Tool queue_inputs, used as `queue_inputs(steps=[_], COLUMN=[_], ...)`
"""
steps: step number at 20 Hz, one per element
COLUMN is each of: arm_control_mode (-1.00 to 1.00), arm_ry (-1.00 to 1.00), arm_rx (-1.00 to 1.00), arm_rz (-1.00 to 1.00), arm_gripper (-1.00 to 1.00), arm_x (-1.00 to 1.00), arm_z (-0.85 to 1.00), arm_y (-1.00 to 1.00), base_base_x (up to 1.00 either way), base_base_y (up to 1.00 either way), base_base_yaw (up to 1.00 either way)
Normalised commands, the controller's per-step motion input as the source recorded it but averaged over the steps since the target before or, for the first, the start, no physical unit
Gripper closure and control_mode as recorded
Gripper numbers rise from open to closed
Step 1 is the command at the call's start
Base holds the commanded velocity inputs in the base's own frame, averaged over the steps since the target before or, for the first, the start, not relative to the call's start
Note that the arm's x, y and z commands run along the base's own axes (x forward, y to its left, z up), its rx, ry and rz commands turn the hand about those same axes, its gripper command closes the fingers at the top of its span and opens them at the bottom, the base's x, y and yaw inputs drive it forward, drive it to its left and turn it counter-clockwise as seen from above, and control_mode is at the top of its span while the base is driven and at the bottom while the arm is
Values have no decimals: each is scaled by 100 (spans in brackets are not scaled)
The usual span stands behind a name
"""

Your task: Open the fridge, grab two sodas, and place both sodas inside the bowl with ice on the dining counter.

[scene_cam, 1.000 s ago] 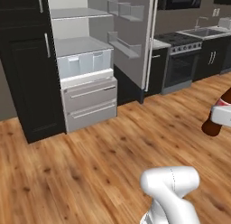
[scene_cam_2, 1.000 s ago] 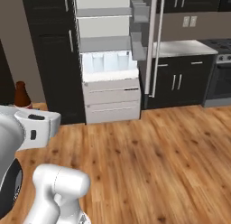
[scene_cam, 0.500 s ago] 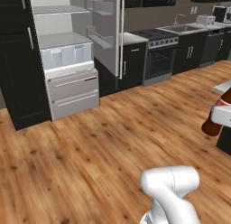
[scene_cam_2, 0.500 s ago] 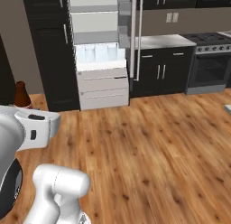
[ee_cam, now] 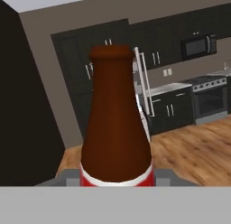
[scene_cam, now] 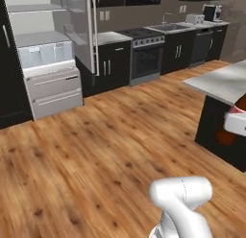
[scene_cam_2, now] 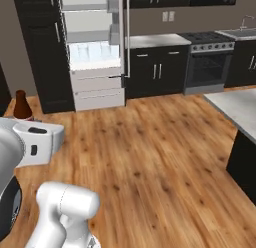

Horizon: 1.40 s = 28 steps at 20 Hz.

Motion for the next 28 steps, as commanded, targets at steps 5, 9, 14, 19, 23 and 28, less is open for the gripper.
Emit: queue_inputs(steps=[5,9,14,19,23,28], arm_control_mode=[100,100,100,100,100,100], arm_ry=[0,0,0,0,0,0], arm_rx=[0,0,0,0,0,0], arm_rz=[0,0,0,0,0,0], arm_gripper=[100,100,100,100,100,100], arm_x=[0,0,0,0,0,0], arm_z=[0,0,0,0,0,0], arm_y=[0,0,0,0,0,0], base_base_x=[-28,-9,-5,-4,0,0], base_base_y=[-100,-100,-100,-100,-100,-100], base_base_yaw=[-4,-1,-1,-1,-1,-1])
